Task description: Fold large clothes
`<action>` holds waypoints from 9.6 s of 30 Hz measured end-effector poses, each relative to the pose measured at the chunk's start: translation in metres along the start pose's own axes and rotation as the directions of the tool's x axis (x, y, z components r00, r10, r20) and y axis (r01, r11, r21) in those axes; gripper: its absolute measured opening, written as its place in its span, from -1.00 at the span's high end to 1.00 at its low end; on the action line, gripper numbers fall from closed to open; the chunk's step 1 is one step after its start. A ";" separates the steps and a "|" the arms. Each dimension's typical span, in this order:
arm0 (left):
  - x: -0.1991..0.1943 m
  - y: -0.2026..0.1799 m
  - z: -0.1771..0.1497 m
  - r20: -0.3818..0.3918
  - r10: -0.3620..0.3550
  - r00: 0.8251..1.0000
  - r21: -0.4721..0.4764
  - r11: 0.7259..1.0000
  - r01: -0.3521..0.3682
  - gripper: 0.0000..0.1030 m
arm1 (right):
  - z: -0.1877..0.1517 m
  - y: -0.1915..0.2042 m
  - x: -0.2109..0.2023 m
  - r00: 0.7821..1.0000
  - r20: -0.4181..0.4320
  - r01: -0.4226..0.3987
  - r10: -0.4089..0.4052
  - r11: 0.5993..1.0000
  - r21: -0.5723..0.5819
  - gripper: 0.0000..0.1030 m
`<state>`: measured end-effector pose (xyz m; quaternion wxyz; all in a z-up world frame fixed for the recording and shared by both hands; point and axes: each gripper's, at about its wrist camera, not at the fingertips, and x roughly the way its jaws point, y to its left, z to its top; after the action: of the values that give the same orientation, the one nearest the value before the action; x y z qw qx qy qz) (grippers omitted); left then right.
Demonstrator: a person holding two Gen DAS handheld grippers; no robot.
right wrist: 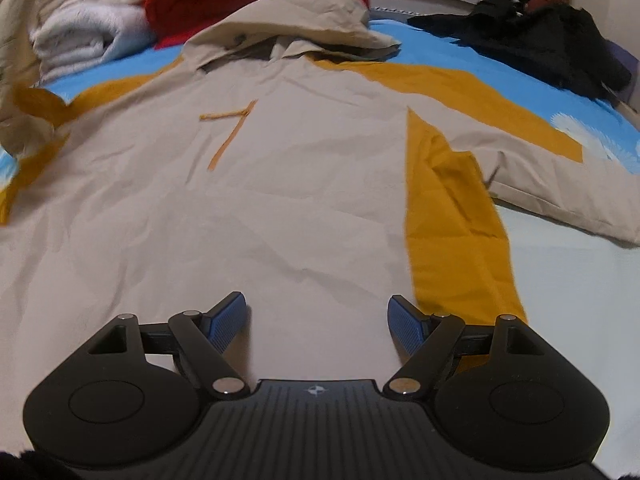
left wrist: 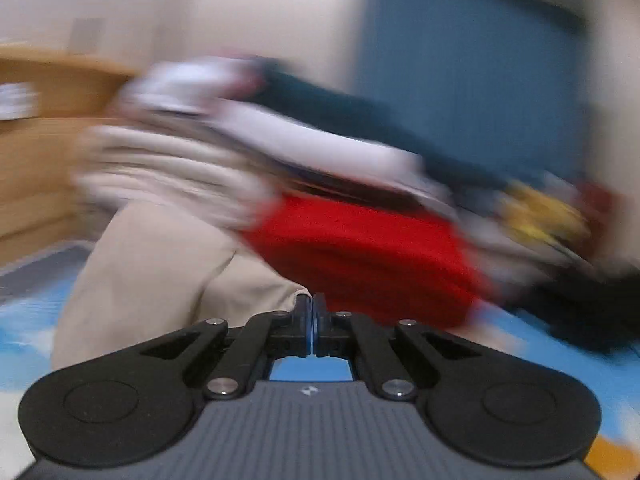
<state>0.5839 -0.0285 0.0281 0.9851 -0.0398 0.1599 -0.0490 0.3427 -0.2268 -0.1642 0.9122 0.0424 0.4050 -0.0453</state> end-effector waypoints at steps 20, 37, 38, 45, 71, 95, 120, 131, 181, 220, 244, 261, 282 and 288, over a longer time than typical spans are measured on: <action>-0.025 0.161 -0.118 -0.293 0.203 0.934 0.185 0.971 -0.153 -0.92 | 0.086 -0.045 -0.002 0.958 0.177 -0.263 0.225 0.937 0.229 -0.55; 0.181 0.187 -0.100 -0.559 0.247 0.791 -0.130 0.917 -0.378 0.84 | 0.223 0.100 0.147 0.965 0.135 -0.241 0.223 0.961 0.139 1.00; 0.187 0.190 -0.101 -0.548 0.268 0.793 -0.126 0.910 -0.395 0.84 | 0.228 0.087 0.131 0.947 0.181 -0.296 0.264 0.939 0.177 1.00; 0.183 0.208 -0.095 -0.507 0.202 0.838 -0.113 0.948 -0.297 0.65 | 0.233 0.002 0.087 0.915 0.335 -0.321 0.224 0.908 0.270 0.86; 0.077 0.228 -0.155 -0.528 0.321 0.786 0.257 0.943 -0.213 -0.25 | 0.214 0.049 0.087 0.852 0.393 -0.437 0.346 0.883 0.170 0.46; 0.067 0.145 -0.167 -0.338 0.361 0.869 0.489 0.856 -0.165 -0.97 | 0.154 -0.046 0.145 0.979 0.204 -0.099 0.029 0.934 0.342 -0.08; -0.231 0.103 -0.181 -0.387 0.344 0.856 0.158 0.939 -0.306 -1.00 | -0.032 -0.110 -0.120 0.938 0.347 -0.125 -0.003 0.930 0.346 -0.78; -0.222 0.103 -0.178 -0.385 0.359 0.850 0.147 0.933 -0.327 -1.00 | -0.036 -0.093 -0.110 0.946 0.325 -0.095 0.004 0.960 0.265 -0.78; -0.269 -0.050 -0.018 -0.365 -0.064 0.929 0.045 0.995 0.086 -1.00 | -0.021 -0.226 -0.072 0.979 0.129 0.027 -0.158 0.728 0.685 -0.78; -0.077 0.215 -0.097 -0.477 0.508 0.717 0.006 0.818 -0.576 -1.00 | 0.176 0.082 0.009 0.802 0.556 0.190 0.218 0.789 -0.584 0.36; -0.013 0.046 -0.060 -0.291 0.181 0.939 0.092 0.983 -0.160 -1.00 | 0.128 -0.081 0.073 0.968 0.246 -0.049 0.050 0.999 -0.008 0.64; 0.136 -0.040 -0.103 -0.447 -0.024 0.894 0.100 0.992 0.077 0.41 | 0.116 -0.110 0.153 0.974 0.225 0.006 -0.022 0.997 0.071 0.65; 0.059 0.174 -0.089 -0.379 0.139 0.915 -0.041 0.985 -0.167 -0.79 | 0.144 -0.105 0.114 0.971 0.239 -0.045 0.022 0.995 0.090 0.43; 0.109 0.148 -0.137 -0.511 0.197 0.837 0.067 0.980 -0.190 -0.86 | 0.122 -0.131 0.153 0.982 0.143 0.100 -0.123 0.983 0.155 -0.03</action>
<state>0.6552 0.0980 -0.1491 0.9064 -0.0023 0.4204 0.0406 0.5188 -0.3776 -0.2017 0.9308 0.0833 0.3316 -0.1294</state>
